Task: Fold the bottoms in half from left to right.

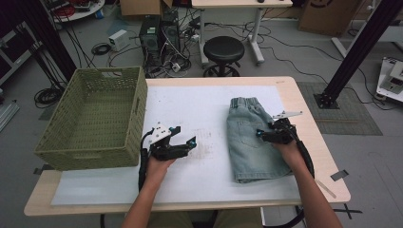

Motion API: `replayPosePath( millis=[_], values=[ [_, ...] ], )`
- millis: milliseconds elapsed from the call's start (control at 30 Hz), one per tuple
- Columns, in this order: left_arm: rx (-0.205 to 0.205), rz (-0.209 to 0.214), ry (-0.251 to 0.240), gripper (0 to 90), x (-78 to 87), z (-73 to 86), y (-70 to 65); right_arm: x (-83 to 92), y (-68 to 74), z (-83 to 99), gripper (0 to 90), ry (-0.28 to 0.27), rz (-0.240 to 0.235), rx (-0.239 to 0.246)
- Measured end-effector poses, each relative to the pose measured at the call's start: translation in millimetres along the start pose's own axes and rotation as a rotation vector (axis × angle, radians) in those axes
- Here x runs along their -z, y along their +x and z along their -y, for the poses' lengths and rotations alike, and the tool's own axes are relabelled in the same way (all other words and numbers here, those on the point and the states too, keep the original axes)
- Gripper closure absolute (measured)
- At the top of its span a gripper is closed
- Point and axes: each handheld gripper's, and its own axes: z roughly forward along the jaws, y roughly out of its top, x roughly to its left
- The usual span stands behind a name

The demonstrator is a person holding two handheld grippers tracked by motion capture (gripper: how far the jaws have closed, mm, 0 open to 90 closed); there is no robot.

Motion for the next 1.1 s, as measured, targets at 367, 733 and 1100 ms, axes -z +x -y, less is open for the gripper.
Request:
replayPosePath(
  millis=[367, 733, 1100],
  values=[
    [-0.002, 0.004, 0.000, 22.7, 0.9, -0.2, -1.0, 9.6, 7.1, 3.7, 31.0, -0.059, -0.016, -0.025],
    [0.011, 0.015, -0.023, 22.4, 5.1, -1.9, -2.4, 5.9, 52.0, -12.4, 21.3, -0.154, -0.102, -0.006],
    [0.002, 0.016, -0.027, 22.3, 6.4, -2.7, -2.4, -21.9, 60.6, -10.1, 21.9, -0.035, -0.050, 0.055]
  ],
)
